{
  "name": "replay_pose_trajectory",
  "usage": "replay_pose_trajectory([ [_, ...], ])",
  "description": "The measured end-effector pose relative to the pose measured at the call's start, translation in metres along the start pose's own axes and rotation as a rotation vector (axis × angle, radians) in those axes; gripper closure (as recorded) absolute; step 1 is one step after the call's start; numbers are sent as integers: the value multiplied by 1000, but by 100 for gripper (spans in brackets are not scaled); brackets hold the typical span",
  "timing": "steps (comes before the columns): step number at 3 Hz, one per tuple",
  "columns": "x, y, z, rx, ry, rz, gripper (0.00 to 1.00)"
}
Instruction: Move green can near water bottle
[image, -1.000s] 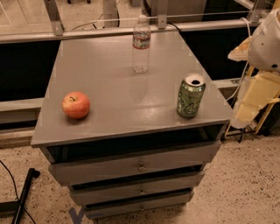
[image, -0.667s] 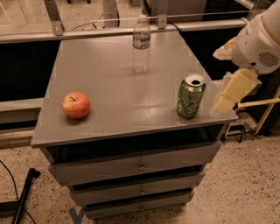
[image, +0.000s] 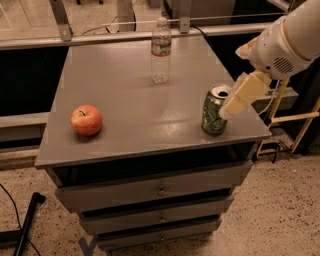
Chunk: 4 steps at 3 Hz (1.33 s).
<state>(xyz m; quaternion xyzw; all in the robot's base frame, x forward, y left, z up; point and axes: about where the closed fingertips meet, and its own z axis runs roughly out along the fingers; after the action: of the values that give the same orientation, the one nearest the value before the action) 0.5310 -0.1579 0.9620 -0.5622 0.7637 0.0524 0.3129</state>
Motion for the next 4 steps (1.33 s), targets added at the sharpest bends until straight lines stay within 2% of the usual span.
replay_pose_trajectory([
  [1,4,1,10,-29,-23,60,0],
  [2,16,3,38,-64,-44,172,0],
  [3,27,5,56,-62,-43,246,0],
  [4,26,5,56,-63,-44,245,16],
])
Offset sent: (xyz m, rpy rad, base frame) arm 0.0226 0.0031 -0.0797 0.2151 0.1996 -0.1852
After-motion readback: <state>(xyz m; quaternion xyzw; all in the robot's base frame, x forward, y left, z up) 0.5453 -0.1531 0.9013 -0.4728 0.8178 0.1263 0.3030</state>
